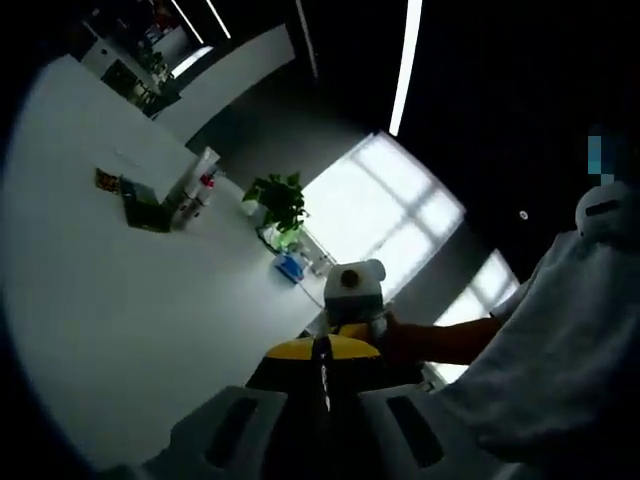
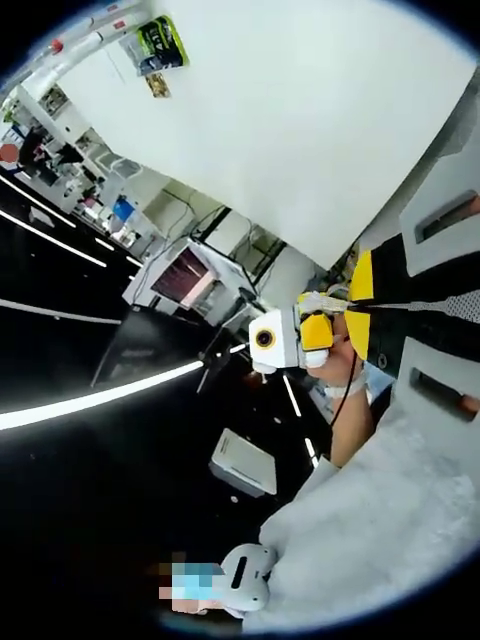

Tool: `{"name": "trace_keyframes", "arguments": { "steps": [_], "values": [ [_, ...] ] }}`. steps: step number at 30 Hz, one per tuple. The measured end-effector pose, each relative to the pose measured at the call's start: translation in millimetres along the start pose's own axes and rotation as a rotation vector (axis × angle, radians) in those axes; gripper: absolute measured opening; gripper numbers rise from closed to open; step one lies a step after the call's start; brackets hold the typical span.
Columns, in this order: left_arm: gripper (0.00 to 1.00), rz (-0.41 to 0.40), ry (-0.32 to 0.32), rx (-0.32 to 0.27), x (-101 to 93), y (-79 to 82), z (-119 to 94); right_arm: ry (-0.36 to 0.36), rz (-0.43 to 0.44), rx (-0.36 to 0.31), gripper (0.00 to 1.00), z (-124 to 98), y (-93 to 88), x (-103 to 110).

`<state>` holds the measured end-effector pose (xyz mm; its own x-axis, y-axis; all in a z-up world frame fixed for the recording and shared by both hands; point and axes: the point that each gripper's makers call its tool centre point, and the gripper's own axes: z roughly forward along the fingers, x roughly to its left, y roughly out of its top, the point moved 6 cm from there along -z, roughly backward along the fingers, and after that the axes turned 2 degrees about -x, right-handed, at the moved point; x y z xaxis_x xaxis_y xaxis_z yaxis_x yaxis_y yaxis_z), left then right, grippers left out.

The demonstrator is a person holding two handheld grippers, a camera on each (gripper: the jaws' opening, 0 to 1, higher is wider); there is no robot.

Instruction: Arrange the skincare products in the storage area until every visible bottle or jar stands upright without overlapping.

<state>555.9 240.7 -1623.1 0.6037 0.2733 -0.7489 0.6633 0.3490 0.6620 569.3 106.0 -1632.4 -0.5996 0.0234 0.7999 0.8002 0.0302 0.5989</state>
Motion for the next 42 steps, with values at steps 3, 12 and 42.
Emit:
{"name": "trace_keyframes", "arguments": {
  "steps": [3,12,42],
  "values": [
    [0.00,-0.013,0.005,-0.008,0.9,1.0,-0.5,-0.002,-0.015,-0.027,0.00,0.2,3.1,-0.7],
    [0.00,-0.042,-0.008,0.016,0.3,-2.4,0.7,-0.014,0.007,-0.091,0.00,-4.5,8.5,-1.9],
    [0.00,0.132,0.094,0.018,8.8,-0.8,-2.5,-0.020,0.115,-0.020,0.00,-2.2,-6.8,-7.3]
  ]
}}
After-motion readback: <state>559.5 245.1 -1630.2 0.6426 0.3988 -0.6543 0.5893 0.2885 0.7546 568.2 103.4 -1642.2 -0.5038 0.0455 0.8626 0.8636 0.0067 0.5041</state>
